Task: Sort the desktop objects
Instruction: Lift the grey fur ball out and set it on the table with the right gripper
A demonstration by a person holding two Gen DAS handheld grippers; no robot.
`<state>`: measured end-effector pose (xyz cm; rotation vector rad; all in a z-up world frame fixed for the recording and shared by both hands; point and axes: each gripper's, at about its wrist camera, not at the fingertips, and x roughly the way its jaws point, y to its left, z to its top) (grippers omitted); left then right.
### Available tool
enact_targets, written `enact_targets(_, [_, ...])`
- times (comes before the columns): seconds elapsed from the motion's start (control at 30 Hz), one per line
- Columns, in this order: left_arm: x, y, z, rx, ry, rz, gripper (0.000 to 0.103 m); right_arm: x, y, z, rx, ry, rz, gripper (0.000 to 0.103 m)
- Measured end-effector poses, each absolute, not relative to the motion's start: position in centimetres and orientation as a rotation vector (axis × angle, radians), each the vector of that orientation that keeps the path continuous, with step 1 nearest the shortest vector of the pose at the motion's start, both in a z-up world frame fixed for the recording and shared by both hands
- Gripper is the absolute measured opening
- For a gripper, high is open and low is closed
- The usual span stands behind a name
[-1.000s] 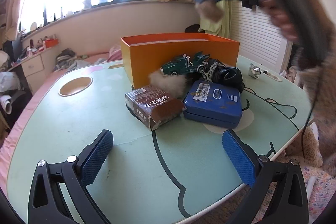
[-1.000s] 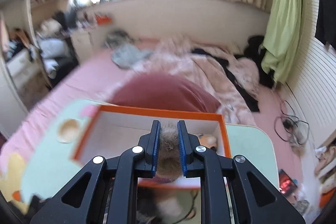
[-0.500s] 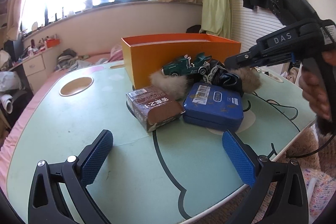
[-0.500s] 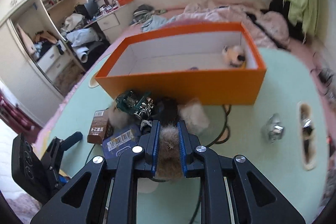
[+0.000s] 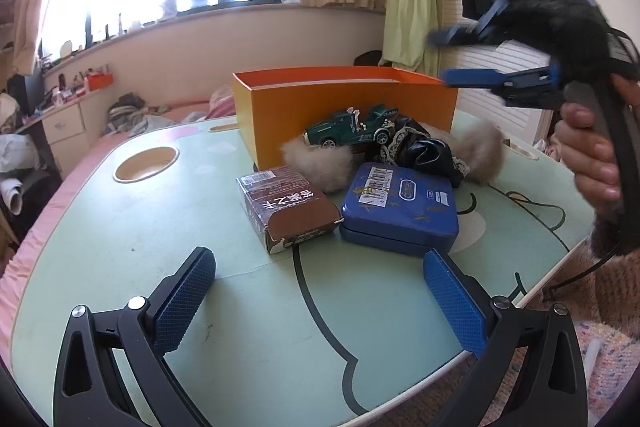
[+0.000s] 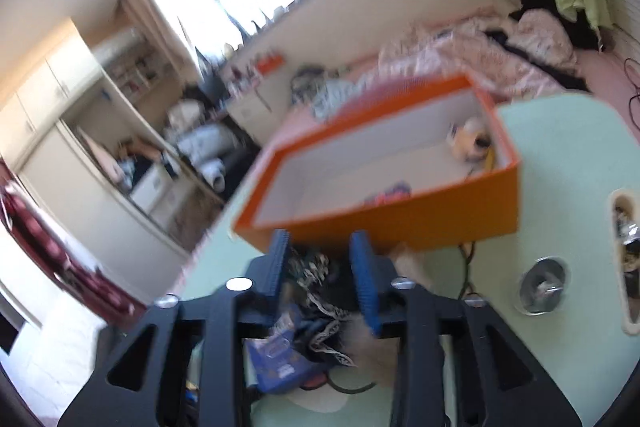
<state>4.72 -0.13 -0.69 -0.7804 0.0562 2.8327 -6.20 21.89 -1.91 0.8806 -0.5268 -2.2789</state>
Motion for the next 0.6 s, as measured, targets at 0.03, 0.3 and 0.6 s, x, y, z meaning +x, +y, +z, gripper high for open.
enact_targets(0.03, [4.7, -0.3, -0.6, -0.778, 0.044, 2.828, 0.103, -5.7, 22.4, -1.4, 0.847, -0.527, -2.31, 0.074])
enact_targets(0.3, [4.5, -2.3, 0.2, -0.776, -0.127, 2.784, 0.103, -3.5, 22.8, -2.7, 0.838, -0.414, -2.444, 0.08])
enact_targets(0.6, [4.2, -3.2, 6.5, -0.644, -0.045, 2.902, 0.103, -0.8, 21.3, -2.6, 0.724, -0.214, -2.572, 0.08])
